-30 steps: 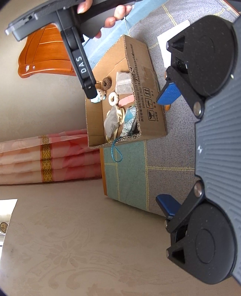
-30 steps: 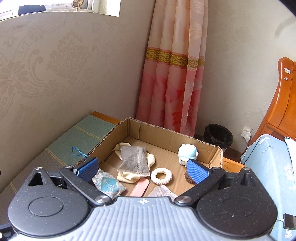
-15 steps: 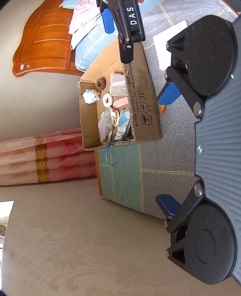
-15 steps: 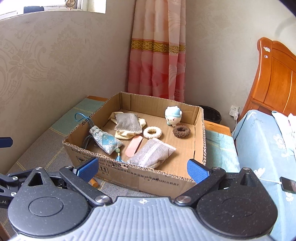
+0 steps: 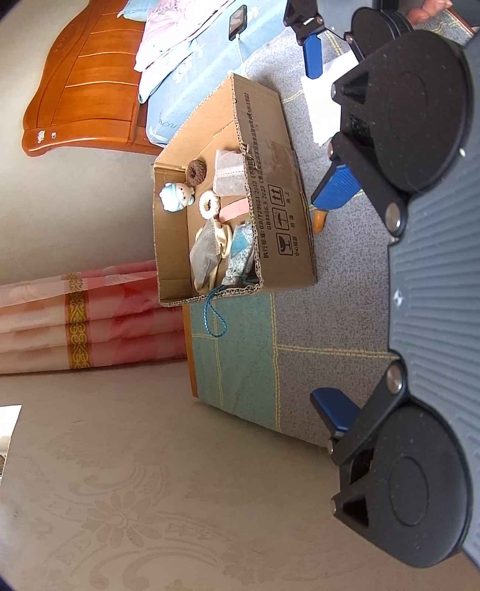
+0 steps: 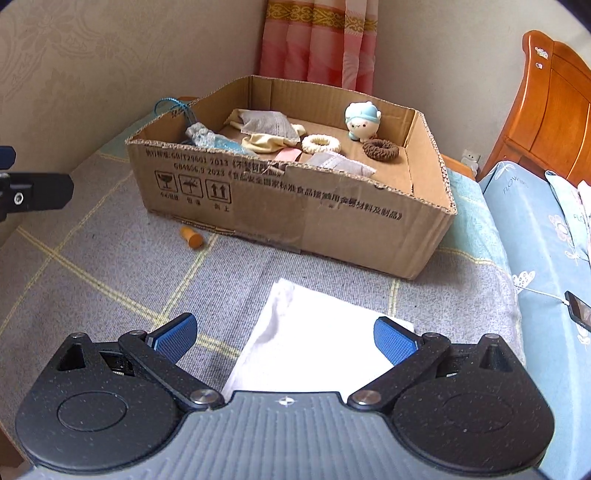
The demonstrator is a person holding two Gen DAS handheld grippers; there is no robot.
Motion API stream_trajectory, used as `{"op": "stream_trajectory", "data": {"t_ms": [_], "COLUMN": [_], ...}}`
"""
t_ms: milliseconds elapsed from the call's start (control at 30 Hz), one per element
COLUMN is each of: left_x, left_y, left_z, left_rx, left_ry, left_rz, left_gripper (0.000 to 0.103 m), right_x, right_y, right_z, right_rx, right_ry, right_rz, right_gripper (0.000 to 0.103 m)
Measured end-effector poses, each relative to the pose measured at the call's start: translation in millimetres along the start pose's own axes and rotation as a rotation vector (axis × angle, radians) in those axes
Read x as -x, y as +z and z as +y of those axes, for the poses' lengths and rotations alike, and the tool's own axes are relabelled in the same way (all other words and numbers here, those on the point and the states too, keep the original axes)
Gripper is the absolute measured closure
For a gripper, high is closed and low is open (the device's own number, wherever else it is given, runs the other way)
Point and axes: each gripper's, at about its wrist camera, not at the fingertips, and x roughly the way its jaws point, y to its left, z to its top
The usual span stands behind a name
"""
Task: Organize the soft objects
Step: 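Move the right tool to the white tissue and close on its edge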
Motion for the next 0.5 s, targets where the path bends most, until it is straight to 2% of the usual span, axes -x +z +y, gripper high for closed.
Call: {"op": "stream_trajectory", "data": {"t_ms": [233, 500], "left_x": [-8.2, -24.0], "left_y": [-2.1, -2.9], "left_z": [-3.0, -13.2], "left_rx": [-0.007, -0.022], "left_ry": [-0.015, -0.079], "left_rz": [0.025, 0.061], "left_gripper": [0.001, 0.001], "right_x": [-11.9, -6.2], "right_y": [-11.8, -22.8], "right_z": [1.3, -36.5], "right_rx": [0.021, -0.068], "right_ry": [-0.035, -0.092], "right_rz": [0.026, 0.041], "right_gripper": [0.000, 0.000]}}
